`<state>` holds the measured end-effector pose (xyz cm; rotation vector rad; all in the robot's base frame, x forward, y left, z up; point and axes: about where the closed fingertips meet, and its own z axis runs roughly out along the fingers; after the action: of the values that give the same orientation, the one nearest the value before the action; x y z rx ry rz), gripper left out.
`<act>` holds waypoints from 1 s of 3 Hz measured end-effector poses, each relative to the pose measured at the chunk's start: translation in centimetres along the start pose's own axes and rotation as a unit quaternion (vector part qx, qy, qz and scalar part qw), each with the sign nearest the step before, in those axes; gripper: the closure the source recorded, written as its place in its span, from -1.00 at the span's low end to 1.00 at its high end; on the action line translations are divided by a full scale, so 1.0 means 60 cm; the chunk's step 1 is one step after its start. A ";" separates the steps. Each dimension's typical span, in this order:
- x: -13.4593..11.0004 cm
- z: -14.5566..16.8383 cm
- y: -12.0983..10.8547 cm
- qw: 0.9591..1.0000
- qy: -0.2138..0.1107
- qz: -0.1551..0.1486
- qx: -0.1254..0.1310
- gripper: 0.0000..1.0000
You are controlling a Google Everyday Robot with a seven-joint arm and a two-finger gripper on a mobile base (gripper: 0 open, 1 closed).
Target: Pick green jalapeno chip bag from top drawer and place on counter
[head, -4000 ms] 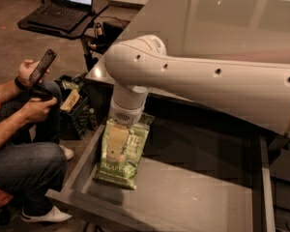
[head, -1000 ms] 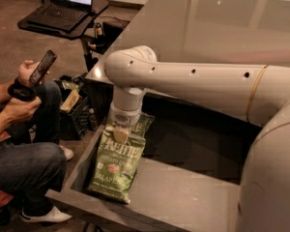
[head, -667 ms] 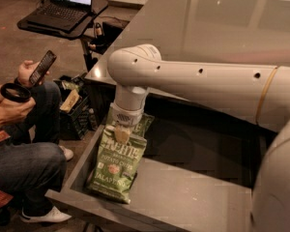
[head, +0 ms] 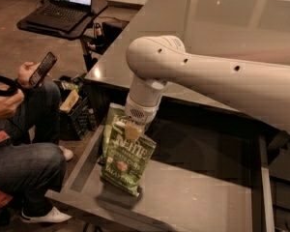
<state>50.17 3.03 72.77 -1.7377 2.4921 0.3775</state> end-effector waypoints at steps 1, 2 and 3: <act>0.021 -0.046 0.008 1.000 -0.020 0.013 0.013 1.00; 0.034 -0.094 0.025 0.998 -0.043 0.012 0.037 1.00; 0.040 -0.146 0.049 0.996 -0.058 0.001 0.068 1.00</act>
Offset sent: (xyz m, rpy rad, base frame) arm -0.0289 -0.0418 0.0914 0.0844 -0.1690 -0.0734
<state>47.23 -0.37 81.20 -1.6127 2.3795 0.2925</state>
